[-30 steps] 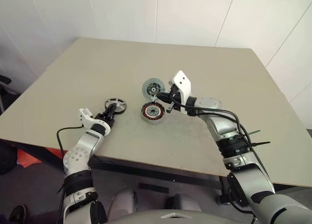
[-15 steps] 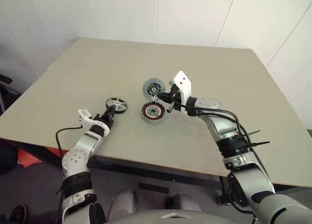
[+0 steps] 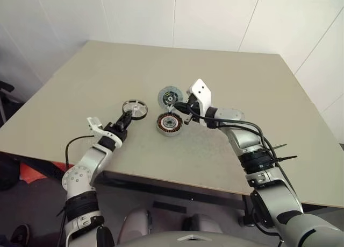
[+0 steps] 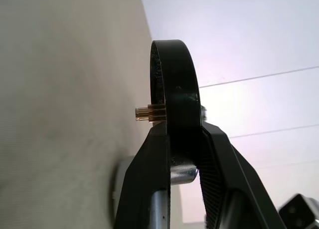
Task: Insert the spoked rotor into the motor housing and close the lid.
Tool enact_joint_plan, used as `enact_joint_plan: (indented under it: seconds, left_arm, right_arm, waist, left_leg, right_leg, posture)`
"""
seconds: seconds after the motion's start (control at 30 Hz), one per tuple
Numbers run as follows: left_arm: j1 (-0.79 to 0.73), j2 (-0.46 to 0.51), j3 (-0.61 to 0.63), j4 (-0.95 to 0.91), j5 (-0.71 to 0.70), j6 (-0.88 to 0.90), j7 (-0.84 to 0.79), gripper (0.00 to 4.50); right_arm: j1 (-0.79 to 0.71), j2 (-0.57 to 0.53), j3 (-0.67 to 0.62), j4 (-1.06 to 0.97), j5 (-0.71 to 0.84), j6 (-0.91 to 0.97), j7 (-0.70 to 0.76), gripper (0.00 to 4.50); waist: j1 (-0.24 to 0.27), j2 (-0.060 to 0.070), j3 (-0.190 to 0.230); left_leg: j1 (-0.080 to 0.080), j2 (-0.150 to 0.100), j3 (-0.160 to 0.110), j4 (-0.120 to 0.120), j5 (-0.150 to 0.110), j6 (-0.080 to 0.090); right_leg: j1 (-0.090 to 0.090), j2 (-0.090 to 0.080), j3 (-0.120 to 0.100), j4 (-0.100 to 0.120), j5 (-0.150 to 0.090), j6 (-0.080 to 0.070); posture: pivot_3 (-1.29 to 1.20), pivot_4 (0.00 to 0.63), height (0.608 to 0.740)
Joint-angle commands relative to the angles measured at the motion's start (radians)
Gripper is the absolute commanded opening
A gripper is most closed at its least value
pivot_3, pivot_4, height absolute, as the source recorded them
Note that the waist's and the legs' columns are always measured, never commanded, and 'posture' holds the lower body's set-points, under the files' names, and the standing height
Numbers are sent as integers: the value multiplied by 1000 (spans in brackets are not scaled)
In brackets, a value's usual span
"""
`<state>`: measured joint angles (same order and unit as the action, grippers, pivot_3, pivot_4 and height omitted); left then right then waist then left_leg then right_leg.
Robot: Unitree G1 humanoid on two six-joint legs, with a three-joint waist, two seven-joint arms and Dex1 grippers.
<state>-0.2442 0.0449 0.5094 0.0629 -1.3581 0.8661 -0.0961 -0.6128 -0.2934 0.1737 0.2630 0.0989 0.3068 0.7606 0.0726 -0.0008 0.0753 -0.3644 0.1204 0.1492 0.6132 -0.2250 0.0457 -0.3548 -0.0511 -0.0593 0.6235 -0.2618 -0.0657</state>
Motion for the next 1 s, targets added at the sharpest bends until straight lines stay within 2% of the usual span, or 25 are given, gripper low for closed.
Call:
enact_joint_plan:
  seconds: [0.03,0.13,0.33,0.57,0.8,1.0]
  left_arm:
    - [-30,38,-76,-21,-9,79,-19,676]
    - [-71,55,-136,35,13,135,-45,676]
    - [-178,54,-156,153,9,172,-83,676]
    - [-189,41,-153,173,22,171,-99,676]
    - [-183,19,-174,188,52,175,-103,676]
    - [-187,-2,-185,214,92,171,-114,676]
  right_arm:
    - [-31,-1,-6,-10,-2,-25,-3,0]
    - [-45,1,-13,4,-3,-32,-9,0]
    - [-66,-21,-41,18,6,-26,-18,0]
    - [-74,-144,-112,33,10,-16,-10,0]
    - [-33,-289,-122,12,20,-19,113,0]
    - [46,-315,-103,-82,41,10,190,0]
  waist:
    - [-1,0,0]
    - [1,0,0]
    - [0,0,0]
    - [4,0,0]
    - [9,0,0]
    - [10,0,0]
  left_leg:
    - [0,0,0,0,0,0]
    - [0,0,0,0,0,0]
    - [0,0,0,0,0,0]
    - [-2,0,0,0,1,3]
    - [-1,0,0,0,1,4]
    - [-2,0,0,0,0,7]
  right_leg:
    - [0,0,0,0,0,0]
    - [0,0,0,0,0,0]
    - [0,0,0,0,0,0]
    - [-1,0,0,-1,0,0]
    - [0,0,0,-1,0,0]
    - [-1,0,0,-1,0,0]
  posture:
    - [0,0,740]
    - [0,0,740]
    - [0,0,740]
    - [0,0,740]
    - [0,0,740]
    - [0,0,740]
